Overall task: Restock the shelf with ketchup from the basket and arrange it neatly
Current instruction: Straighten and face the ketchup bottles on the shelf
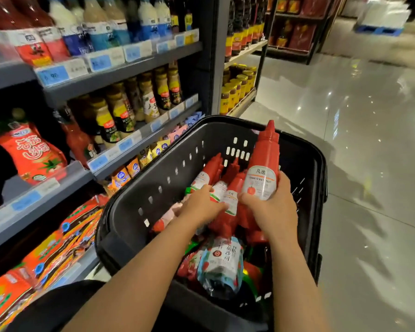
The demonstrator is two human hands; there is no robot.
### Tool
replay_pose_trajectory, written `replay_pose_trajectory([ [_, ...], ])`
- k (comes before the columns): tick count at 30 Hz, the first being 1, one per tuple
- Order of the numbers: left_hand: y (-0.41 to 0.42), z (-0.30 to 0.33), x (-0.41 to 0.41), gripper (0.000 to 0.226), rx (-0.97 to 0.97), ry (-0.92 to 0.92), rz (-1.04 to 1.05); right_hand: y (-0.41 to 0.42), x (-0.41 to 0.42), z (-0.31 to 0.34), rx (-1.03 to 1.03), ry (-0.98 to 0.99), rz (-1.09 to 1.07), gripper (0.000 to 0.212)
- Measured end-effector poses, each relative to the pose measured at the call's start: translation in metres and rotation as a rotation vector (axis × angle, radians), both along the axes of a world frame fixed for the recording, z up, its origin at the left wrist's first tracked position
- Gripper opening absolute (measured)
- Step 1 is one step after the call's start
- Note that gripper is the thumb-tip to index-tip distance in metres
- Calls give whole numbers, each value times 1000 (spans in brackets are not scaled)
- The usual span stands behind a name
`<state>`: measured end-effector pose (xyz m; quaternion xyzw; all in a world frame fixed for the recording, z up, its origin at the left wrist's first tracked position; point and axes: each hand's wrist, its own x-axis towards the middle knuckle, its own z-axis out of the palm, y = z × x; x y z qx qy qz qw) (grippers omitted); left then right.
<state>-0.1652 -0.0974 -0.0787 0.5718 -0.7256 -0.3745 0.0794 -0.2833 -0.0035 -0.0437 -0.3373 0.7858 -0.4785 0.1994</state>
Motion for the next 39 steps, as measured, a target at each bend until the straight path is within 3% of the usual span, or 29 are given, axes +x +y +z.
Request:
replay_pose_trajectory([
  [4,-17,-44,-41,95,134,52,36,4,-17,-8,6,-24,-49,79],
  [6,-20,-58,-52,99,123,-21,6,4,-19,-12,18,-46,-61,81],
  [10,-15,-68,-58,84,47,-181,-20,0,-15,-15,37,-56,-17,74],
  [14,-14,-67,-58,61,32,-168,-18,-4,-5,-16,77,-44,27,90],
  [18,-26,-64,-50,61,218,-5,87,-5,-1,-16,65,-52,45,86],
  [21,-29,-49,-39,99,381,276,268,-4,-3,-11,9,-87,14,72],
  [23,-33,-39,-32,106,389,433,348,-4,-5,-9,-41,-93,-18,73],
  [30,-18,32,40,91,-173,487,363,-7,7,-1,-158,-123,-12,81],
  [33,8,55,88,97,-352,609,453,-8,30,7,-207,-164,103,82],
  [39,60,85,198,81,-657,745,713,-25,99,42,-305,-240,404,77],
])
